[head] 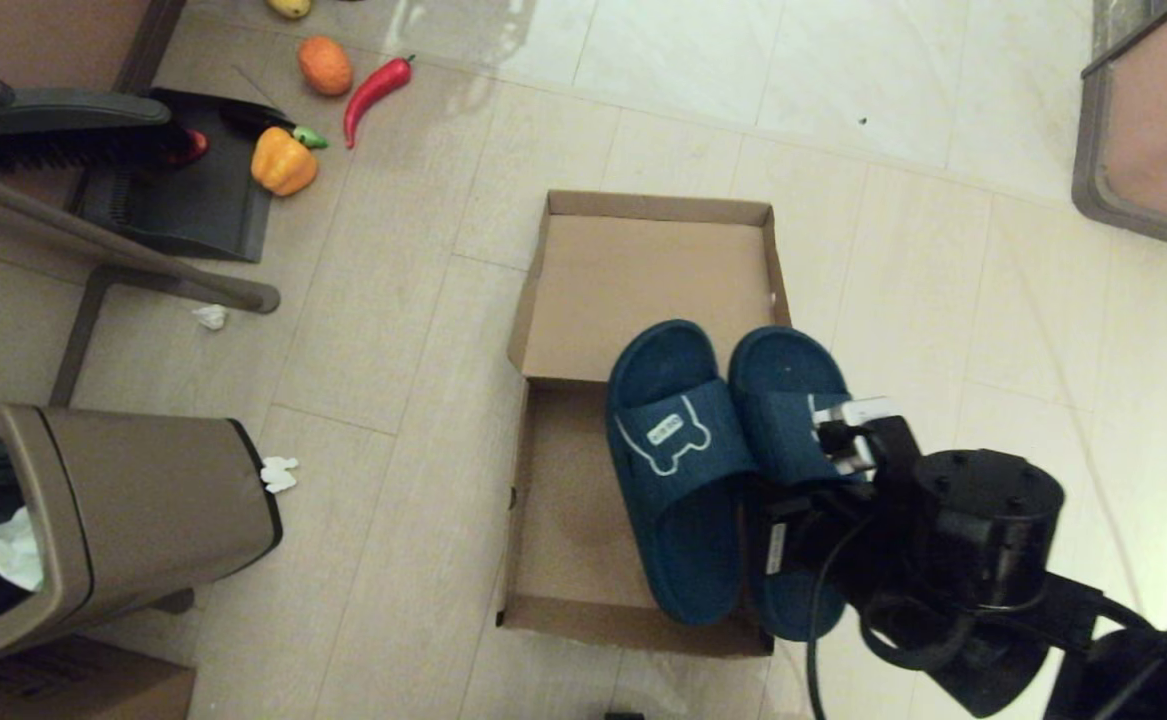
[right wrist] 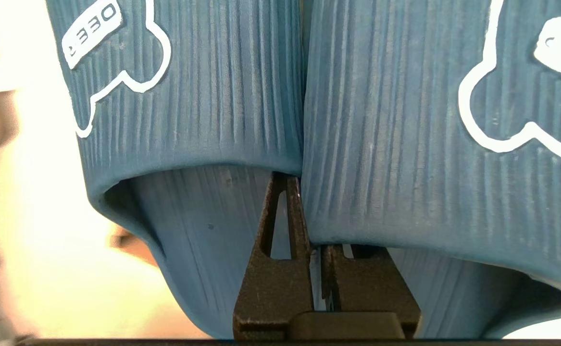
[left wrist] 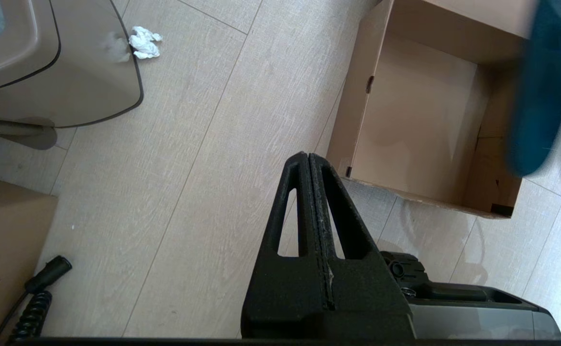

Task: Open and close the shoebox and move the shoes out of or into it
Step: Put the shoes into the shoe box

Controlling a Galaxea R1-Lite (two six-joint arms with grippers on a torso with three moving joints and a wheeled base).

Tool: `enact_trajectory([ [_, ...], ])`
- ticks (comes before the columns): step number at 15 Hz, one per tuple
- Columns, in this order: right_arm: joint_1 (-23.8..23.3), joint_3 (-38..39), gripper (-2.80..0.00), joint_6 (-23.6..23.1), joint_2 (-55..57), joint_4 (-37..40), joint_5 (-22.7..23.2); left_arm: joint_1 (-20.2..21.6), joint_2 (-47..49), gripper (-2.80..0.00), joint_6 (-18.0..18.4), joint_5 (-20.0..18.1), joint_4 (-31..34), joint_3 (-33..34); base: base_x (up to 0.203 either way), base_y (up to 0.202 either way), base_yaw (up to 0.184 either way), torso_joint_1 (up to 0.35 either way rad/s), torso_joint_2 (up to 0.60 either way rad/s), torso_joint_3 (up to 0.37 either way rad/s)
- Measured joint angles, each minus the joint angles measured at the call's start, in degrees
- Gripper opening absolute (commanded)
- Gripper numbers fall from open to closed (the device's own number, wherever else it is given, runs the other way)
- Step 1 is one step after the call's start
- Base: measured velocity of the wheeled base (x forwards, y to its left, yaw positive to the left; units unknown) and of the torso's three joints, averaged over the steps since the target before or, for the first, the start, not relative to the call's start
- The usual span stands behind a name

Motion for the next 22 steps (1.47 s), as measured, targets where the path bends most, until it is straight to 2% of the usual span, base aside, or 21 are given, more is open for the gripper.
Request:
enact_trajectory([
  [5,-21.3,8.5,-2.8,0.4,-8.0,0.7,1.1,0.0,0.0,-2.8,0.0,0.0,0.0,0.0,0.0,0.0,0.0,0.0,0.0,0.0],
  [9,-30.9,10.7,-2.8,1.2,-6.2,0.6,4.4,0.0,0.0,-2.8,0.0,0.0,0.0,0.0,0.0,0.0,0.0,0.0,0.0,0.0],
  [13,-35.1,5.5,-2.8,2.1,4.8,0.0,6.8,0.0,0.0,-2.8,0.0,0.0,0.0,0.0,0.0,0.0,0.0,0.0,0.0,0.0],
  [16,-36.1,0.4,-2.8,1.4,14.9,-4.6,8.5,0.0,0.0,-2.8,0.0,0.0,0.0,0.0,0.0,0.0,0.0,0.0,0.0,0.0],
  [18,-36.9,-3.0,-2.8,-1.1,21.4,-8.1,10.0,0.0,0.0,-2.8,0.0,0.0,0.0,0.0,0.0,0.0,0.0,0.0,0.0,0.0],
  [22,-38.4,-10.3,-2.8,-6.0,30.3,-9.7,12.8,0.0,0.0,-2.8,0.0,0.0,0.0,0.0,0.0,0.0,0.0,0.0,0.0,0.0],
])
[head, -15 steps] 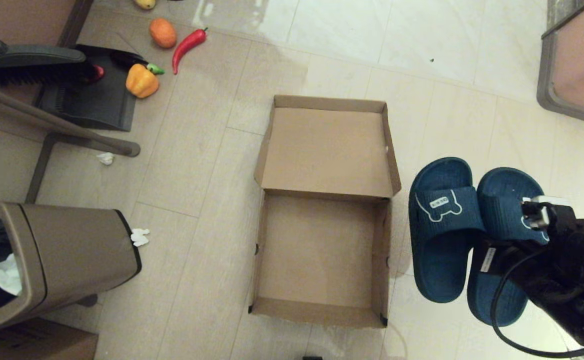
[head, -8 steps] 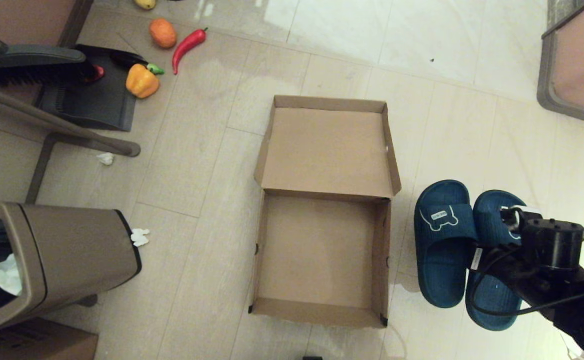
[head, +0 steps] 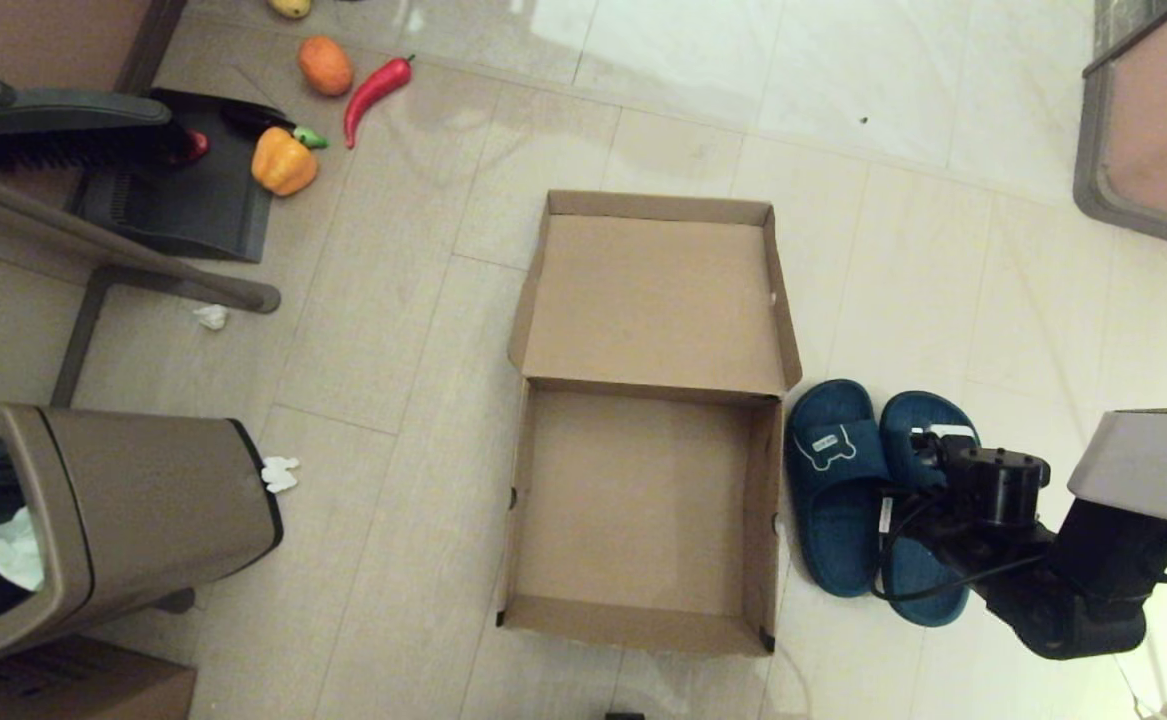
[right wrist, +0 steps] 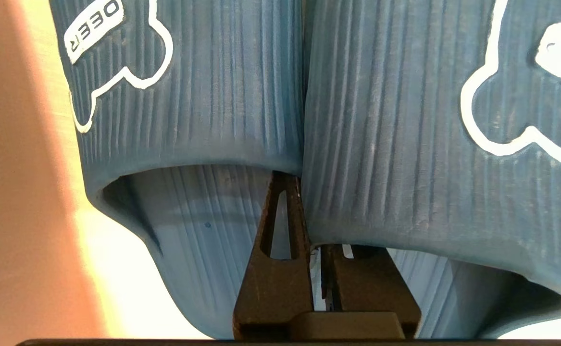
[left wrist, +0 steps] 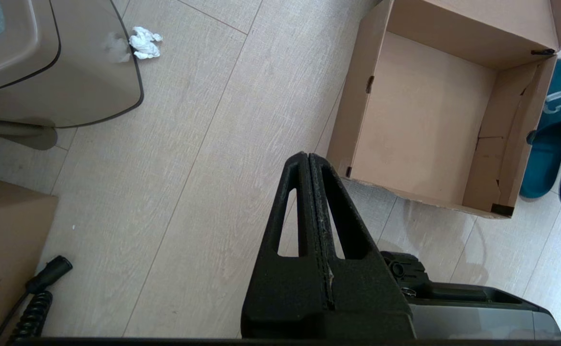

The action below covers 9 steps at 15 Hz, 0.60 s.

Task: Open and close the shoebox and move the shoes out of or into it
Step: Put the shoes into the shoe box

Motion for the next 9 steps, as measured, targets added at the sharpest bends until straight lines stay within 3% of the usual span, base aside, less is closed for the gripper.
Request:
enact_trajectory([
  [7,-1.1,-1.4,-2.8,-1.4,4.1,-1.0,1.0,0.0,0.0,-2.8,0.0,0.0,0.0,0.0,0.0,0.0,0.0,0.0,0.0,0.0],
  [8,-1.1,-1.3,0.0,-1.4,4.4,-1.2,1.0,0.0,0.0,-2.8,0.0,0.0,0.0,0.0,0.0,0.0,0.0,0.0,0.0,0.0],
  [9,-1.2,-1.3,0.0,-1.3,4.8,-1.4,1.2,0.0,0.0,-2.8,0.0,0.0,0.0,0.0,0.0,0.0,0.0,0.0,0.0,0.0],
])
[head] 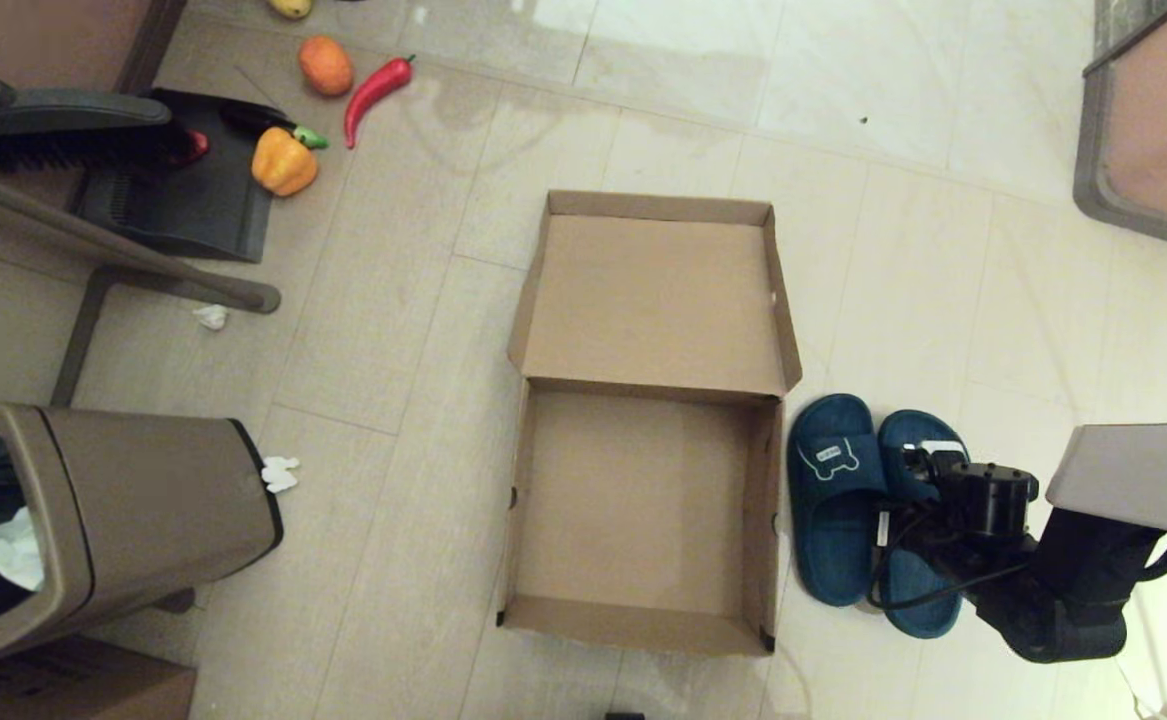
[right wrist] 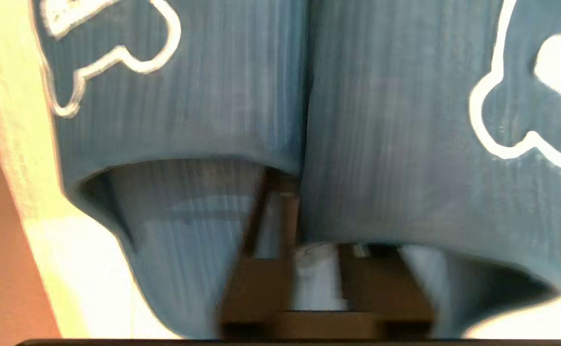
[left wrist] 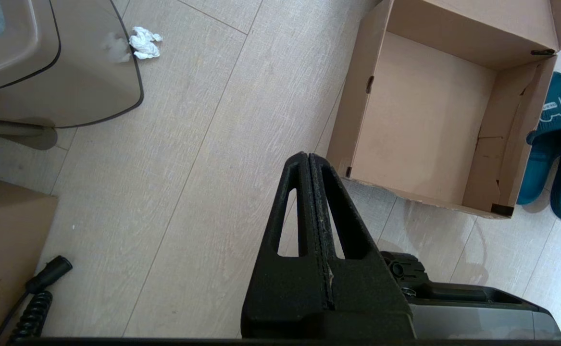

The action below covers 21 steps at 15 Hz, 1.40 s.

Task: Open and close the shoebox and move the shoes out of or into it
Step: Put the shoes into the shoe box, then put the shoes out of the shoe box

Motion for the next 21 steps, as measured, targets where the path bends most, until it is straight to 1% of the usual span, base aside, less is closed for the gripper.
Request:
enact_trajectory([
  [3,0.0,1.2,0.0,0.1,1.1,-3.4,0.5,0.0,0.0,-2.8,0.0,0.0,0.0,0.0,0.0,0.0,0.0,0.0,0.0,0.0],
  [7,-0.3,5.2,0.0,0.4,1.9,-8.3,0.6,0.0,0.0,-2.8,0.0,0.0,0.0,0.0,0.0,0.0,0.0,0.0,0.0,0.0],
  [10,-0.4,8.1,0.0,0.8,1.3,-8.8,0.9,0.0,0.0,-2.8,0.0,0.0,0.0,0.0,0.0,0.0,0.0,0.0,0.0,0.0],
  [12,-0.1,11.2,0.0,1.6,-0.4,-8.9,2.2,0.0,0.0,-2.8,0.0,0.0,0.0,0.0,0.0,0.0,0.0,0.0,0.0,0.0],
  [16,0.7,17.8,0.0,2.4,-6.2,-10.3,2.6,0.0,0.0,-2.8,0.0,0.0,0.0,0.0,0.0,0.0,0.0,0.0,0.0,0.0],
  [19,3.8,23.3,0.0,2.3,-13.2,-10.5,2.7,0.0,0.0,-2.8,0.0,0.0,0.0,0.0,0.0,0.0,0.0,0.0,0.0,0.0],
  [21,5.8,27.6,0.0,2.1,-20.2,-10.3,2.8,0.0,0.0,-2.8,-0.1,0.0,0.0,0.0,0.0,0.0,0.0,0.0,0.0,0.0],
])
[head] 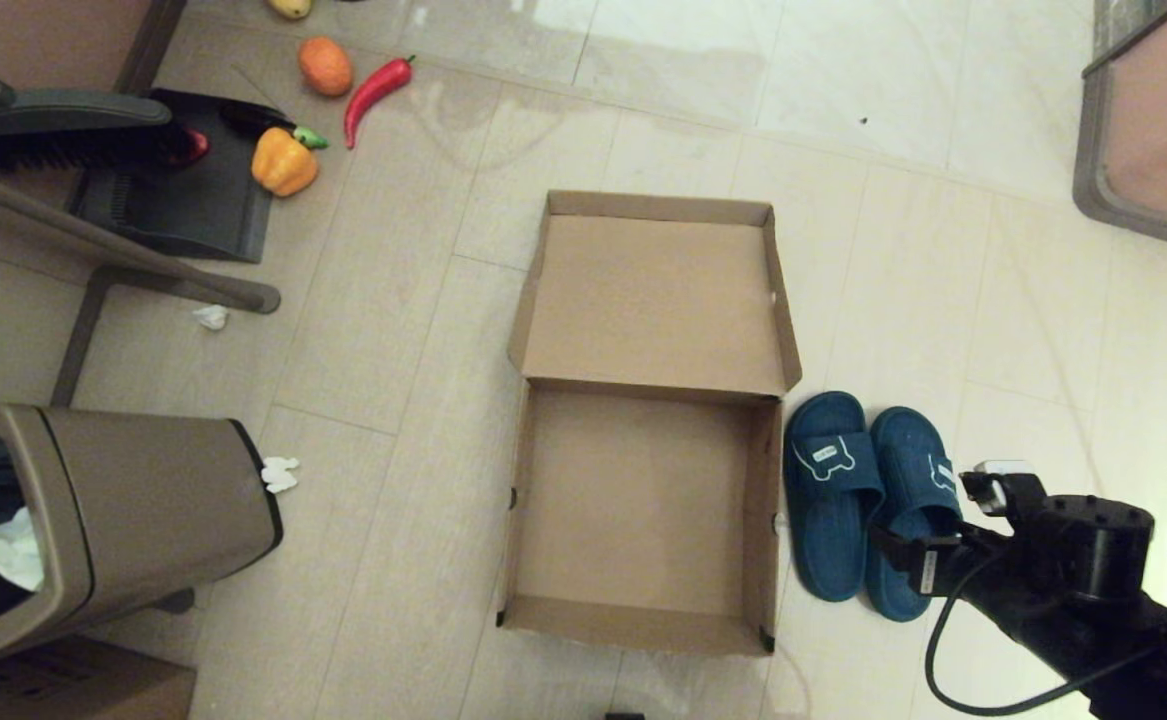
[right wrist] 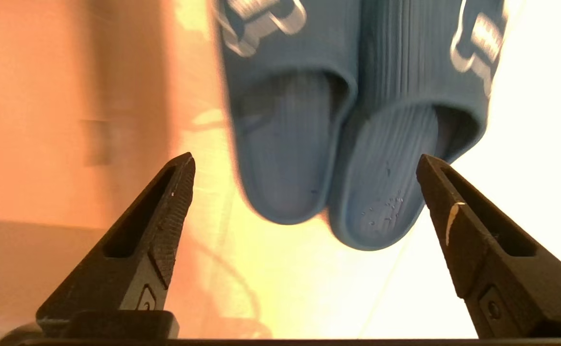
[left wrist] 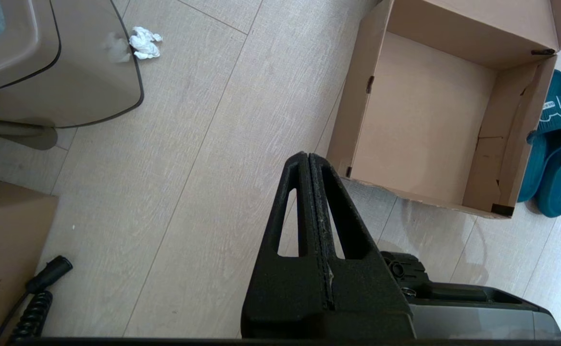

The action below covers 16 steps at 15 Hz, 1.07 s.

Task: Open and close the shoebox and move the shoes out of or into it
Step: Put the shoes out of the shoe box

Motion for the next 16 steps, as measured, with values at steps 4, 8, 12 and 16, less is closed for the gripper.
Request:
enact_trajectory([
  [4,1.3,6.8,0.0,-0.3,-19.8,5.5,-1.7,0.0,0.0,-2.8,-0.1,0.0,0.0,0.0,0.0,0.0,0.0,0.0,0.0,0.0],
  [8,1.4,8.3,0.0,-3.2,-51.9,27.5,-4.2,0.0,0.0,-2.8,0.1,0.0,0.1,0.0,0.0,0.0,0.0,0.0,0.0,0.0],
  [12,1.6,5.1,0.0,-7.1,-82.7,63.5,-4.6,0.0,0.0,-2.8,0.9,0.0,0.1,0.0,0.0,0.0,0.0,0.0,0.0,0.0],
  [16,1.7,5.7,0.0,-7.2,-96.0,88.3,-2.0,0.1,0.0,-2.8,7.6,-2.0,0.3,0.0,0.0,0.0,0.0,0.0,0.0,0.0],
])
